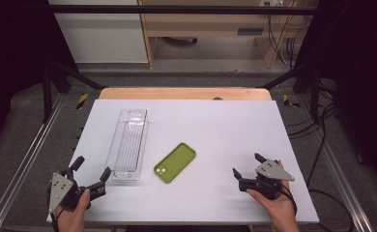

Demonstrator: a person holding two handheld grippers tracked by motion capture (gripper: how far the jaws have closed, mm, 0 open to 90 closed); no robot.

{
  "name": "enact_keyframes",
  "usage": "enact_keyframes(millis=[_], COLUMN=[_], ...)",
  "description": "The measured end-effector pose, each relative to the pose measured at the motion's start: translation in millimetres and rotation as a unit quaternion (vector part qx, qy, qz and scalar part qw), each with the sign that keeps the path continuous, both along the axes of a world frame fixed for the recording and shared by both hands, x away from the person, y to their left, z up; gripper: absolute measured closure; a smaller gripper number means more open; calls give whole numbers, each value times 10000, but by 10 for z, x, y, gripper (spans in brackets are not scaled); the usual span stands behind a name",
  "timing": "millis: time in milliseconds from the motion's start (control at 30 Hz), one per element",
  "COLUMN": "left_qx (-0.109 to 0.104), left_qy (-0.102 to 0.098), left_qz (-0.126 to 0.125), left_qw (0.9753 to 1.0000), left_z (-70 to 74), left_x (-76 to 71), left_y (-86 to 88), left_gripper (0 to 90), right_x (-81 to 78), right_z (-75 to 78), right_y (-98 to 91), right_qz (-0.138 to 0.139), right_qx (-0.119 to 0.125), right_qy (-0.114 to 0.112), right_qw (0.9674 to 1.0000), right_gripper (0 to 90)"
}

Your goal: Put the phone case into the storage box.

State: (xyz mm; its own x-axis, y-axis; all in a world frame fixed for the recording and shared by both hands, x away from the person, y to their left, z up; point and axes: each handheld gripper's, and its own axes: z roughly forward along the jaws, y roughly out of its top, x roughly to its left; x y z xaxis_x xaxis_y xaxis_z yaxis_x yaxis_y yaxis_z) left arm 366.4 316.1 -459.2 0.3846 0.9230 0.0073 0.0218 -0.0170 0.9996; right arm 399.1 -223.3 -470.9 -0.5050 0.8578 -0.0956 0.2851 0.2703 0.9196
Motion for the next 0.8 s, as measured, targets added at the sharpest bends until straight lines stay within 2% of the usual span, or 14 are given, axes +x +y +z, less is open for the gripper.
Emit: enact_keyframes(millis=[67,100,200,400,500,600,733,800], left_qx=[-8,2,85,77,109,149,184,94], left_qy=[7,17,-3,73,69,87,109,104], left_qz=[4,8,34,5,-45,-98,-160,-209], left_qw=[10000,10000,10000,9999,9999,9998,9996,9997], left_z=[-4,-5,9,-16,-18,-23,-28,-19], left_x=[3,5,17,34,31,43,46,47], left_y=[4,4,-3,-12,-32,-69,-94,-88], left_gripper=[23,24,23,23,23,22,20,18], right_x=[5,12,44,229,334,425,529,576], right_z=[81,130,217,345,361,373,421,444], right_y=[60,91,152,285,378,442,556,613], right_qz=[128,200,458,667,475,398,491,538], right_qx=[-40,-12,2,-196,-532,-551,-765,-821], right_qy=[80,198,378,822,952,1138,1218,1300], right_qw=[9999,9996,9982,9942,9929,9912,9884,9866], right_gripper=[93,96,141,118,144,147,146,157])
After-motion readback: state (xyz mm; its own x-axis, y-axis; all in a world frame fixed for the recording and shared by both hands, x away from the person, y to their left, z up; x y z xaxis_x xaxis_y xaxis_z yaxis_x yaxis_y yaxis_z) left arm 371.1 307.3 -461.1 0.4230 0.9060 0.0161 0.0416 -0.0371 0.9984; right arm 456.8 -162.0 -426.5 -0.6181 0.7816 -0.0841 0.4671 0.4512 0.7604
